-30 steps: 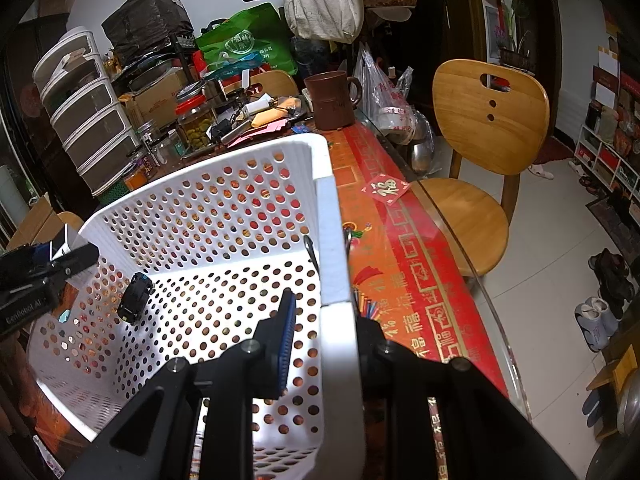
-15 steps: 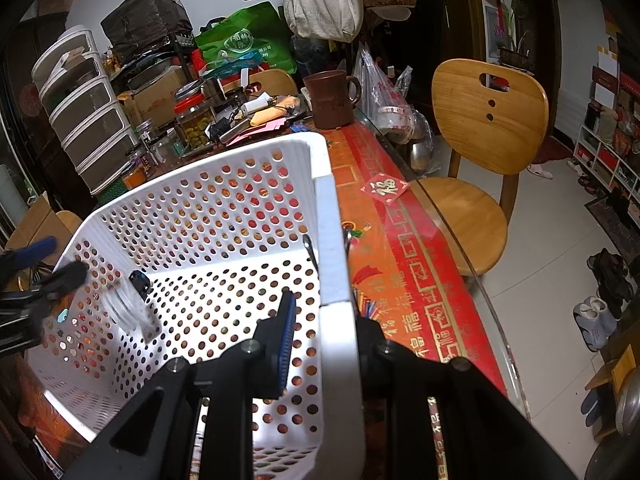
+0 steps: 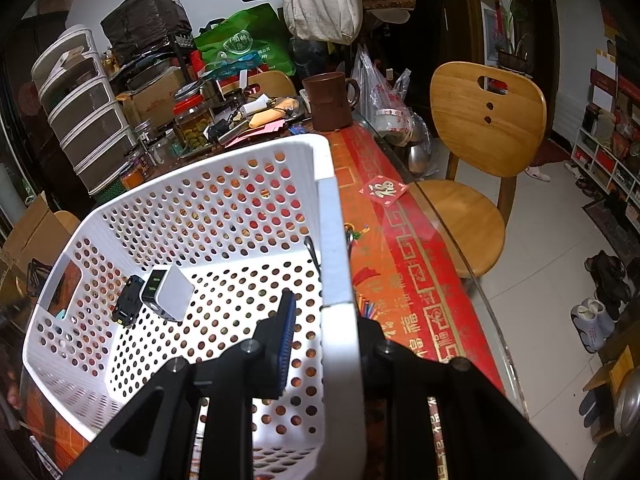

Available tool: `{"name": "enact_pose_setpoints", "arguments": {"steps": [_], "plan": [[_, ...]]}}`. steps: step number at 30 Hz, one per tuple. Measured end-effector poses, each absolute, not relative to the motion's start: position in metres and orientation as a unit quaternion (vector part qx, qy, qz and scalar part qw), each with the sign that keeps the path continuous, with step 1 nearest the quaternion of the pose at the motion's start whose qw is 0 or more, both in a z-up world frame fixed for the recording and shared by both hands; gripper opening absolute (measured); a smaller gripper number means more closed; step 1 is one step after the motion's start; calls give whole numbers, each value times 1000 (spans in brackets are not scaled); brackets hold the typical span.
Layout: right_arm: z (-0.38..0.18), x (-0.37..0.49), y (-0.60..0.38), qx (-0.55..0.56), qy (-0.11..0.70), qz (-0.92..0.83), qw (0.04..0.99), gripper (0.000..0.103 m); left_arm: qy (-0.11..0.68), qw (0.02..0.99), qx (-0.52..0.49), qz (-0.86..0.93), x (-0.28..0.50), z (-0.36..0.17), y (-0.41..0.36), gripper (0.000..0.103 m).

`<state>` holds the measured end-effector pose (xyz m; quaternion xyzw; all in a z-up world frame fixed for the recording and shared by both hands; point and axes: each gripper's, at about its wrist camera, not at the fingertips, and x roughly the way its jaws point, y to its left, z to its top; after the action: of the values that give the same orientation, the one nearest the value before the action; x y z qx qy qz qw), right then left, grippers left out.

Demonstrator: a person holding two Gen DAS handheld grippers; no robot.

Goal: Organize rigid objects
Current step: 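Grasp the light blue charger with the left tool, then carry the light blue charger into the basket and open the left tool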

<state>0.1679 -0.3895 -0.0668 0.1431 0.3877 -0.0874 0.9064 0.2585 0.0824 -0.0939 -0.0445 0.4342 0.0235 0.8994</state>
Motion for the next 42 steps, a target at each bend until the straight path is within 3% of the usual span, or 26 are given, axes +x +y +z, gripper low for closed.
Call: {"name": "enact_pose_setpoints", "arguments": {"steps": [12,18,21,27,42], "plan": [[-67,169,-389,140,390,-90,906,21,461,886,-51,22,283,-143,70,98],[-67,170,-390,138,391,-90,905,21,469,881,-58,31,292,-157,67,73],[-67,170,-389,138,391,-90,905,21,467,882,-59,22,293,-157,65,49],[-67,170,-389,139,391,-90,905,21,445,894,-36,33,287,-148,60,48],[-67,170,-389,140,391,-89,905,21,351,936,0,29,254,-55,49,48]]}}
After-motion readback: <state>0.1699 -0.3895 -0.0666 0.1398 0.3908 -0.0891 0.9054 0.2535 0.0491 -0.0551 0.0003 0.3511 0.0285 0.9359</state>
